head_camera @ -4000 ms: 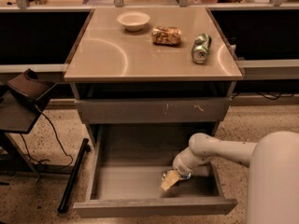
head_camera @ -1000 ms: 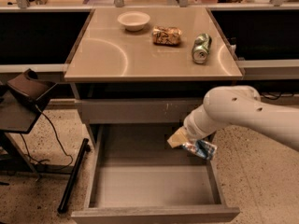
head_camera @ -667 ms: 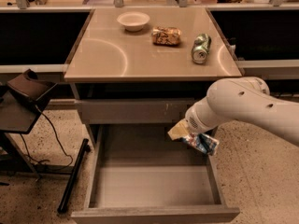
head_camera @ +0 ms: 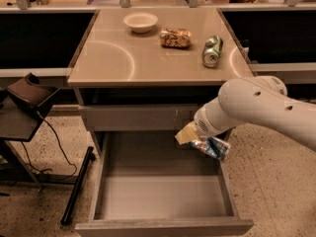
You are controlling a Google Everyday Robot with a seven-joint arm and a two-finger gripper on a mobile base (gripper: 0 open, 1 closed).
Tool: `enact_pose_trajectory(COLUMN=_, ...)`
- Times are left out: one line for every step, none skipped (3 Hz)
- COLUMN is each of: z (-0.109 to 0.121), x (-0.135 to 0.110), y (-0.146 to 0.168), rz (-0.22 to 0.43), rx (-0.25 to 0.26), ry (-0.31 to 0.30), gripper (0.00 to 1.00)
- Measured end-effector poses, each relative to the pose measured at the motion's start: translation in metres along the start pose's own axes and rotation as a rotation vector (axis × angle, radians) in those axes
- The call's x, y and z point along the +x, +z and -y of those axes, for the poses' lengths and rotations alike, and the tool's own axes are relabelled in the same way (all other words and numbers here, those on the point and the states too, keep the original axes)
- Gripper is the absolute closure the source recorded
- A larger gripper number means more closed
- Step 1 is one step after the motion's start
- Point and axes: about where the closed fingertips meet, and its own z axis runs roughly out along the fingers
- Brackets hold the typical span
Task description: Pick redbull can from middle drawer and place on counter
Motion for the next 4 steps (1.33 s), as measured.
enact_pose_trajectory(z=-0.025, x=-0.063, y=-0.046, rz=0.074, rx=0.050, ry=-0.154, gripper=1.00)
enact_pose_trajectory(z=-0.052, x=-0.152, y=-0.116, rz=0.155, rx=0.134, ry=-0.319, gripper=1.00)
enact_pose_trajectory(z=-0.060, x=-0.181, y=-0.134, rz=0.199, rx=0.139, ry=-0.341, gripper=1.00)
enact_pose_trajectory(z=-0.059, x=-0.181, y=-0.134, rz=0.200, rx=0.141, ry=-0.340, gripper=1.00)
